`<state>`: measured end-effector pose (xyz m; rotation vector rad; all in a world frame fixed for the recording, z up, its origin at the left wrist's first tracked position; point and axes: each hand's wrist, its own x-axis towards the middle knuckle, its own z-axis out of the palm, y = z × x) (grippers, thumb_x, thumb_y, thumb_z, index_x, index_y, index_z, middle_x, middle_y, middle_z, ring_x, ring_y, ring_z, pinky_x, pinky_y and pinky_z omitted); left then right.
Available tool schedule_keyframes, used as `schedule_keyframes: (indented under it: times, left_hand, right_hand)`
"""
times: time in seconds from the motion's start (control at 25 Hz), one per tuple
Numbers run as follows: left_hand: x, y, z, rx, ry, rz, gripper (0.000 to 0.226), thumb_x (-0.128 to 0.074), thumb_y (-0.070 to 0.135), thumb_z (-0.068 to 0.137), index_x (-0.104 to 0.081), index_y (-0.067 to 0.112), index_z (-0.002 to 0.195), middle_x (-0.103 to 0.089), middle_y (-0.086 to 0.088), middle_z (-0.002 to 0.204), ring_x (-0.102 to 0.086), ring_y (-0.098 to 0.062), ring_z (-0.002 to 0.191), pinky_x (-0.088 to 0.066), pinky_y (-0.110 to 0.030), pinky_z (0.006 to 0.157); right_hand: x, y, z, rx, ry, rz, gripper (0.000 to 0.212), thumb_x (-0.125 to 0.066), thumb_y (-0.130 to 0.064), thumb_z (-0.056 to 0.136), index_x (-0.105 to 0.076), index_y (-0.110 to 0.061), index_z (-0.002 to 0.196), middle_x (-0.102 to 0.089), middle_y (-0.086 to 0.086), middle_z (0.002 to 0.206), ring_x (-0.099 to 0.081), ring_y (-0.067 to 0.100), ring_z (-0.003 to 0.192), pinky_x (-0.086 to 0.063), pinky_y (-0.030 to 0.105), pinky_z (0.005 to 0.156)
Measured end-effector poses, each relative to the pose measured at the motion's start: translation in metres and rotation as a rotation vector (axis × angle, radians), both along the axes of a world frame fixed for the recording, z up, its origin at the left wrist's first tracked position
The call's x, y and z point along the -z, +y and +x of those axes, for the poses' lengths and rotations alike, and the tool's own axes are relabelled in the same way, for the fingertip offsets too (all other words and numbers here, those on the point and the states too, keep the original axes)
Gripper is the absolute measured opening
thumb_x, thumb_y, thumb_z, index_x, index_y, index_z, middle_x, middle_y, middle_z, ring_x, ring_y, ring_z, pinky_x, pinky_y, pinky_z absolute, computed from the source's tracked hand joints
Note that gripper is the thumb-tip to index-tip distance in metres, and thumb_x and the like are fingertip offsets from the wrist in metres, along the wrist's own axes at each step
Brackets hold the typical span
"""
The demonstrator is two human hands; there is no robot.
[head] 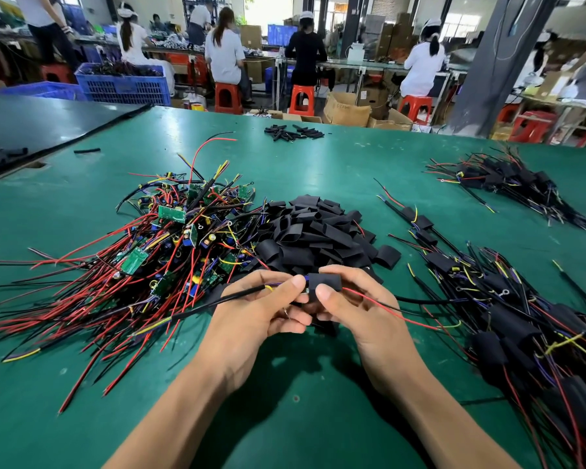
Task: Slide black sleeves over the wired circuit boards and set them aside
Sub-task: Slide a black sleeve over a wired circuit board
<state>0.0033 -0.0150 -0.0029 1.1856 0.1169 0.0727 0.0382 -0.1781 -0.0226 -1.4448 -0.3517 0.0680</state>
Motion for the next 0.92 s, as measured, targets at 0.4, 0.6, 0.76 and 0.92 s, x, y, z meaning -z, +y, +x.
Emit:
schedule_keyframes:
  times: [0.4,0.6,0.76,0.92]
  left_hand:
    - [-0.005,0.007,0.0,0.067,0.095,-0.161,0.027,-0.079,0.016,0.062,-0.08,0.014,0.089,-0.073,-0.012,0.08,-0.069,-0.016,0.062,-0.057,-0.022,0.059]
    - [-0.005,0.003,0.001,0.006,0.049,-0.155,0.028,-0.08,0.015,0.062,-0.079,0.011,0.089,-0.072,-0.013,0.079,-0.071,-0.019,0.066,-0.057,-0.024,0.063]
    - [-0.004,0.001,0.0,0.029,0.065,-0.151,0.017,-0.075,0.012,0.07,-0.08,0.014,0.086,-0.072,-0.01,0.079,-0.069,-0.017,0.068,-0.057,-0.023,0.064]
    - [-0.003,-0.003,0.001,0.014,0.056,-0.15,0.019,-0.073,0.013,0.074,-0.079,0.013,0.092,-0.071,-0.009,0.079,-0.065,-0.015,0.066,-0.054,-0.022,0.061]
  right_hand:
    - [-0.004,0.001,0.0,-0.096,0.044,0.044,0.044,-0.073,-0.035,0.083,-0.066,-0.041,0.126,-0.073,0.017,0.1,-0.071,0.022,0.088,-0.054,0.032,0.079]
    - [-0.008,0.008,-0.001,-0.07,0.123,0.139,0.032,-0.06,-0.038,0.093,-0.068,-0.039,0.124,-0.074,0.012,0.111,-0.071,0.022,0.086,-0.053,0.028,0.072]
    - [-0.003,0.011,-0.002,-0.059,0.108,0.074,0.037,-0.055,-0.044,0.094,-0.061,-0.048,0.129,-0.073,0.006,0.119,-0.068,0.021,0.099,-0.052,0.031,0.08]
    - [-0.002,0.016,-0.002,-0.077,0.115,0.075,0.037,-0.053,-0.053,0.092,-0.058,-0.055,0.129,-0.073,0.005,0.119,-0.069,0.02,0.103,-0.053,0.029,0.08]
